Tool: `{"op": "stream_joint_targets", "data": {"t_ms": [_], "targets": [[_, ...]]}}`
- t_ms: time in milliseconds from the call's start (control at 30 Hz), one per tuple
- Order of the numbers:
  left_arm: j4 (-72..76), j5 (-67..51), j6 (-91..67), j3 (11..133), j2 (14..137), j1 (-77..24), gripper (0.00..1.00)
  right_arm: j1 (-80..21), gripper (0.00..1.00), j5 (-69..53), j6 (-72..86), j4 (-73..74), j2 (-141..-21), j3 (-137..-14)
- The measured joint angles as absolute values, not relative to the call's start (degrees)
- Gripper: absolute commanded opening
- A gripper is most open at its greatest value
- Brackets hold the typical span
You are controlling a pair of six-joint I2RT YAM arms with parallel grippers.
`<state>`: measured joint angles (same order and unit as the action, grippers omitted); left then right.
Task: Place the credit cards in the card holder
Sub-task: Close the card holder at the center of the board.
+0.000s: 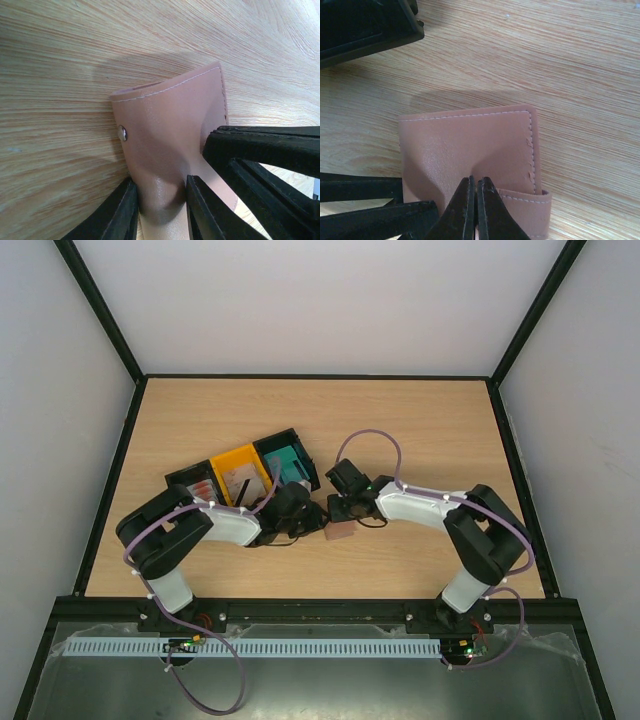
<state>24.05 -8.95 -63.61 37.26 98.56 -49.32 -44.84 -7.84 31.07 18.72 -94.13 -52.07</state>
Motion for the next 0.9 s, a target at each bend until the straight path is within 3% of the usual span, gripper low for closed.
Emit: {"op": "stream_joint_targets", "data": {"t_ms": [300,900], "targets": [[24.05,-8.93,-63.61,37.26,98.56,-49.32,0.30,-44.84,0.02,-8.05,34.61,15.09,-93.21,-49.34],[24.38,-8.99,-63.61,37.26,98.78,-49.32,0.29,-44.36,0.02,-10.41,46.81,-7.79,-87.07,-33.41]]}}
